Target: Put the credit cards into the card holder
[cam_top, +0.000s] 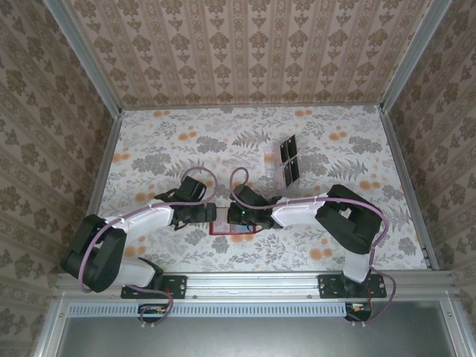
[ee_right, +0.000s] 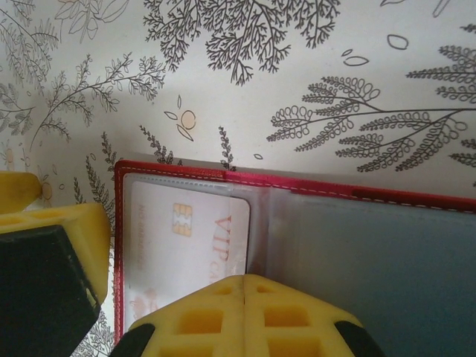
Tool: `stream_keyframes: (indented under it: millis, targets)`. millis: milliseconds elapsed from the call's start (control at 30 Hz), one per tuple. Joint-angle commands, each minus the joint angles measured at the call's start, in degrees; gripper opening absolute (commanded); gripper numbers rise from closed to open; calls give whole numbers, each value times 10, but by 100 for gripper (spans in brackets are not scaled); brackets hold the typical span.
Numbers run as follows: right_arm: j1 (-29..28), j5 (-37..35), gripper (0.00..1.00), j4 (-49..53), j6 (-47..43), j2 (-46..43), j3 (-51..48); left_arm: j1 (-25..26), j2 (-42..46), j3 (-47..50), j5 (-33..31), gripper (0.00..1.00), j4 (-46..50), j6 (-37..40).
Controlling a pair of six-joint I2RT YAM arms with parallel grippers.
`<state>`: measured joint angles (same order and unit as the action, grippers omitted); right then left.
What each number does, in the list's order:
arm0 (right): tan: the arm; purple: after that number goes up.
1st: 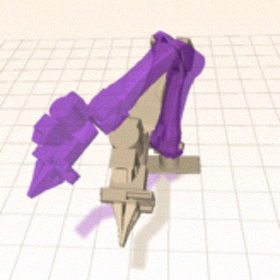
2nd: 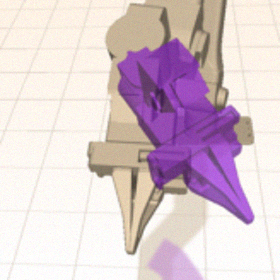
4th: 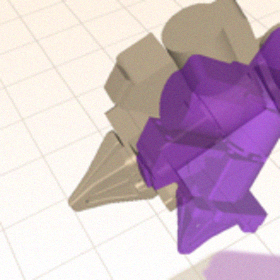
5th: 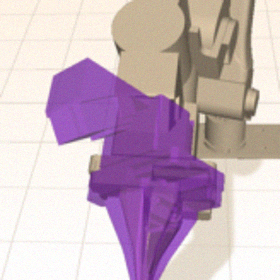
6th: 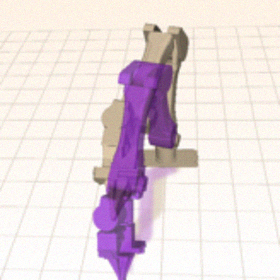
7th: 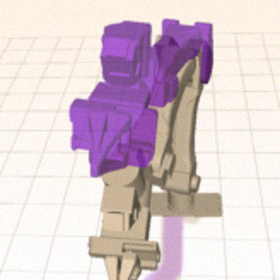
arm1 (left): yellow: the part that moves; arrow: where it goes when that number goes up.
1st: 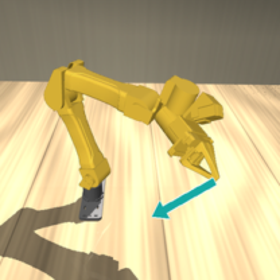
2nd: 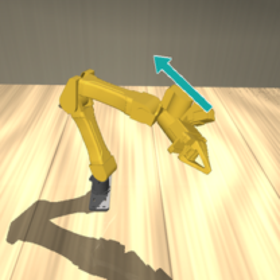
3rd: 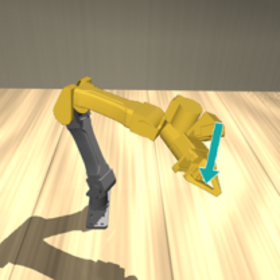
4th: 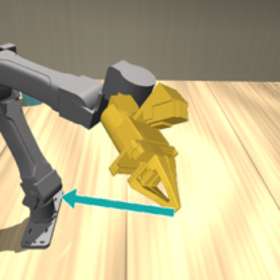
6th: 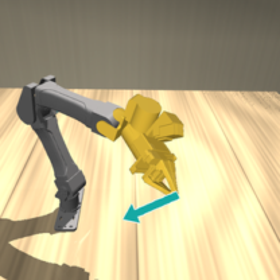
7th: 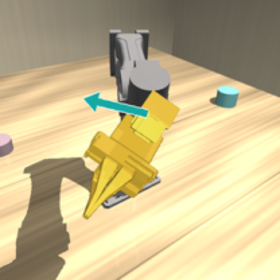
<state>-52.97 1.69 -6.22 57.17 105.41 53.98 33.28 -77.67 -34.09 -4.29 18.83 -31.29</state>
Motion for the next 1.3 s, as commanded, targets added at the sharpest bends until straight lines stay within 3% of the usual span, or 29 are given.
stream_keyframes:
  millis: [0, 433, 633, 867, 1033, 1267]
  targets:
    - [0, 13, 5, -2, 4, 18, 15, 3, -17, 17, 15, 100, -8, -16]
    - [0, 30, 7, -10, -11, -11, 26, -3, 10, -1, 10, 100, 10, -18]
    - [3, 12, 18, 16, -24, -71, 10, -20, 48, -18, 5, 100, 33, -13]
    - [12, -36, 45, 110, -65, -123, 1, -27, 98, -21, 9, 100, 60, -7]
    - [14, -62, 51, 179, -105, -118, 21, -27, 137, -1, 32, 100, 60, -16]
    - [13, -57, 52, 201, -133, -79, 51, -21, 159, 21, 52, 100, 61, -35]
